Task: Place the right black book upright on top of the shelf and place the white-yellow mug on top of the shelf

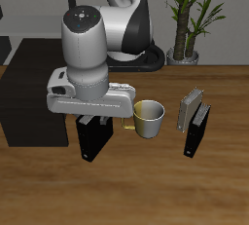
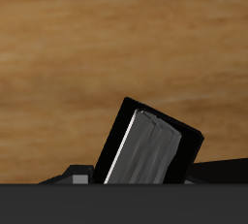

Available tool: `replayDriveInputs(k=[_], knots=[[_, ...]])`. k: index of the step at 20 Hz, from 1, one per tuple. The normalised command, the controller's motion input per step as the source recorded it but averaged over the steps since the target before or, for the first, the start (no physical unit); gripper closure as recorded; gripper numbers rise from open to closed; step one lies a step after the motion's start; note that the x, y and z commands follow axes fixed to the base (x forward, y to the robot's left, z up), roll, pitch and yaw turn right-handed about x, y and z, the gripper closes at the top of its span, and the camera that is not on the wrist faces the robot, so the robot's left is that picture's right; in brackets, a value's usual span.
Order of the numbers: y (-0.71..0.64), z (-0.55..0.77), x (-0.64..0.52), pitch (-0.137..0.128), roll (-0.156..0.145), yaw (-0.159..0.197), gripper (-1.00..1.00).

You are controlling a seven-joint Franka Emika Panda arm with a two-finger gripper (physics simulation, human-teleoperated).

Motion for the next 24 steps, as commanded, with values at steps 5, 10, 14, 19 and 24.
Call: replayDriveInputs(k=[5, 10, 14, 19, 24], knots=[[-0.11, 0.62, -0.78, -0.020, -0.004, 0.005, 1.00], [-0.12, 0.32, -0.72, -0.025, -0.004, 0.043, 1.00], [-0.22, 0.44, -1.00, -0.103, 0.016, 0.011, 1.00], [-0.11, 0.29, -0.71, -0.082, 0.015, 0.009, 1.00], [0.07, 0.10, -0.44, -0.048, 0.042, 0.043, 1.00]])
